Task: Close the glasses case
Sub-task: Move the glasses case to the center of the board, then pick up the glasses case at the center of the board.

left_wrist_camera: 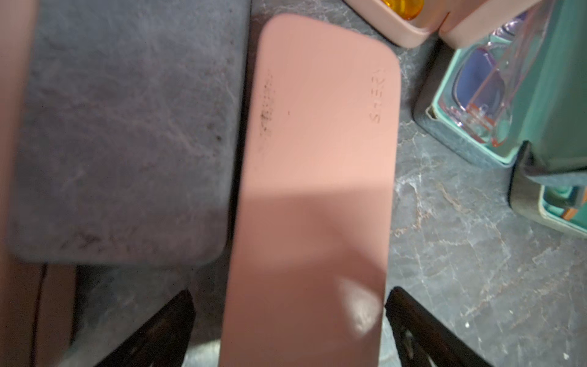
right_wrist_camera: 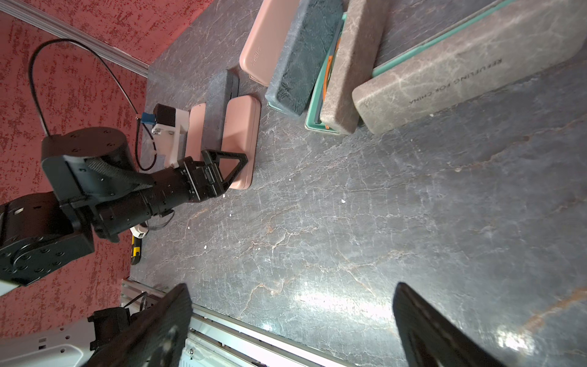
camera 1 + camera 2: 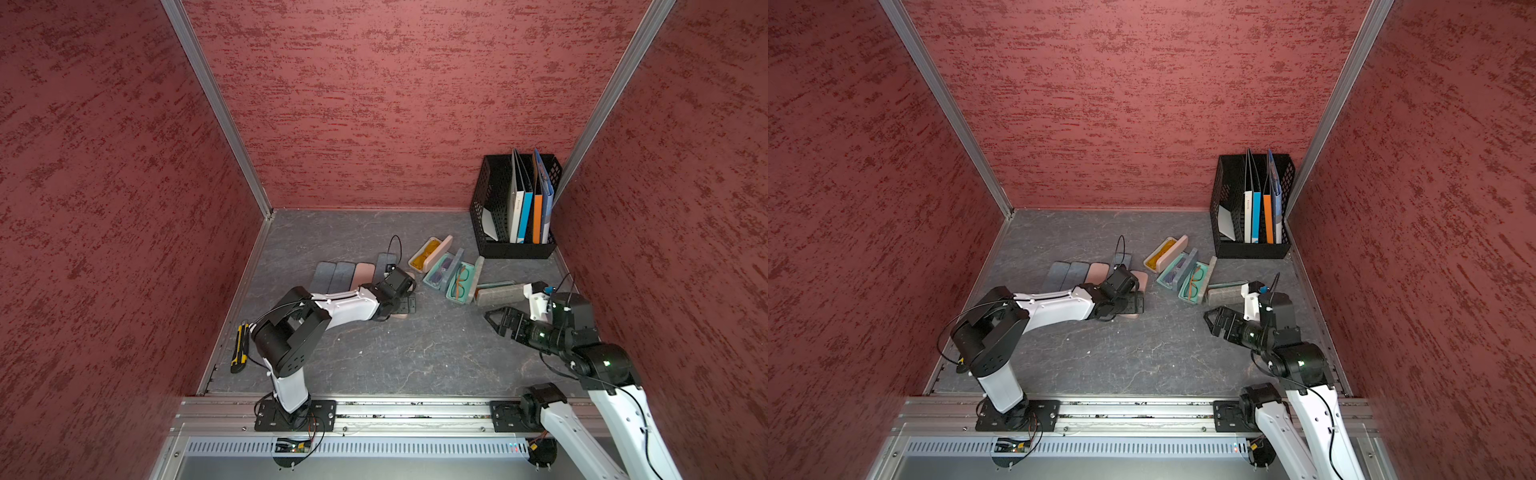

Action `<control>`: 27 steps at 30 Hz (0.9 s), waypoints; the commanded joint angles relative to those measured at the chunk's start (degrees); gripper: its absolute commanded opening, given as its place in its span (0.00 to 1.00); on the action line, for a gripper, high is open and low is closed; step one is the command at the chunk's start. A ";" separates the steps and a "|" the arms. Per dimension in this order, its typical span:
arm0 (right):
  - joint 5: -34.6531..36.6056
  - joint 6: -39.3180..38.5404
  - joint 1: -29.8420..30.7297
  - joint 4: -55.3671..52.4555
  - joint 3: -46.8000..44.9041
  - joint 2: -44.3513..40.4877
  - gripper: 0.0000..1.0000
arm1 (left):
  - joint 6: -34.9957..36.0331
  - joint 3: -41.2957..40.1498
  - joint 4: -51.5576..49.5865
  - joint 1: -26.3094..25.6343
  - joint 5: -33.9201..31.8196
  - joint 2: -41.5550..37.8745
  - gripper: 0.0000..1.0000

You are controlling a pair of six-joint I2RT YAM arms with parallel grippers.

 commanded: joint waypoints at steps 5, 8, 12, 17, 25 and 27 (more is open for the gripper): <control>-2.52 -0.77 -0.43 2.69 -1.24 0.53 0.99 | -1.24 -0.39 -5.54 -4.81 -5.73 -11.77 0.98; -3.96 0.19 -0.29 3.66 -2.29 2.94 0.98 | -0.19 -1.29 -4.27 -6.86 -5.41 -16.29 0.99; -3.89 1.73 -0.25 7.18 -3.93 6.00 0.98 | 0.68 -4.53 -0.17 -8.10 -0.78 -21.24 0.98; -4.33 2.97 1.86 13.04 -3.78 11.86 0.97 | 2.04 -8.22 2.29 -11.43 1.47 -25.53 0.97; 17.65 2.33 8.71 8.61 5.11 22.81 0.94 | 2.53 -12.99 3.95 -20.10 -2.54 -28.23 0.96; 22.25 2.94 8.37 8.24 5.96 24.66 0.96 | 2.59 -13.53 4.38 -23.28 -4.12 -28.28 0.96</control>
